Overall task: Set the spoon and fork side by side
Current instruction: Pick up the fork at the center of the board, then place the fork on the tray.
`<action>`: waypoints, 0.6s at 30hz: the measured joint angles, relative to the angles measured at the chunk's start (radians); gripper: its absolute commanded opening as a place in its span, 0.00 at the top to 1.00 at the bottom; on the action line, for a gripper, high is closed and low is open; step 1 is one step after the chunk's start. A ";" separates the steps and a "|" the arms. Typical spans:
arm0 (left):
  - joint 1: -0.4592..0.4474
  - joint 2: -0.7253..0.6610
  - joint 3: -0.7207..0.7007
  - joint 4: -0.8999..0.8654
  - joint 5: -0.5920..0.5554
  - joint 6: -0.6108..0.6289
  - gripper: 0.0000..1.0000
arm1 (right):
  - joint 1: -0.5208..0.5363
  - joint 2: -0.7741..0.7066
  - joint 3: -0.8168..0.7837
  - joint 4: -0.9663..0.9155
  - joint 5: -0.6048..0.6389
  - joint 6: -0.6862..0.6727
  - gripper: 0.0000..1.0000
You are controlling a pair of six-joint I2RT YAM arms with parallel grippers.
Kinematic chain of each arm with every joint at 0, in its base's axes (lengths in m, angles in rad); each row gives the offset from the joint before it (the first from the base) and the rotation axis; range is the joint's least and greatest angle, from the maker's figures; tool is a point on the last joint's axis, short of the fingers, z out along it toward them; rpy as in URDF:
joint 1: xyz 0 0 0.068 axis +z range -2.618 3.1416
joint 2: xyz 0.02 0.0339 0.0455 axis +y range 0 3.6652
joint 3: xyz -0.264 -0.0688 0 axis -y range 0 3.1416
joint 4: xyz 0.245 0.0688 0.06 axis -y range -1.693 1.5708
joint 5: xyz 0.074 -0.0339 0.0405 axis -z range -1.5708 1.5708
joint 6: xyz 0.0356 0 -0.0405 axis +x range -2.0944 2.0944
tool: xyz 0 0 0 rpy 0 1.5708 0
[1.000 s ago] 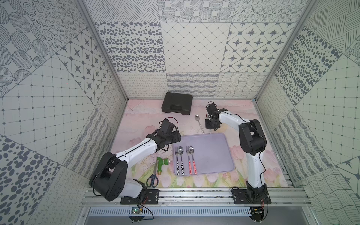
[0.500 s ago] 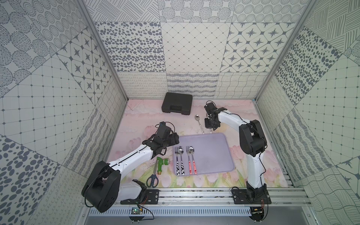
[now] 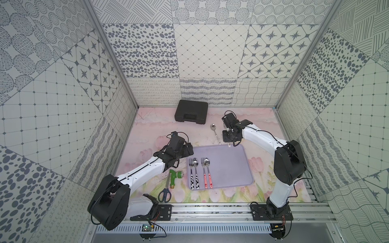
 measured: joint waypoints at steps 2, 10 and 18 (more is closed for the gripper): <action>0.000 0.000 0.000 0.000 -0.003 0.000 0.01 | 0.020 -0.036 -0.051 -0.002 0.003 0.014 1.00; 0.000 0.000 0.000 0.000 -0.022 0.000 0.01 | 0.116 -0.212 -0.274 0.015 0.004 0.117 1.00; 0.000 0.000 0.000 0.000 -0.026 0.000 0.00 | 0.248 -0.318 -0.479 0.095 0.005 0.253 1.00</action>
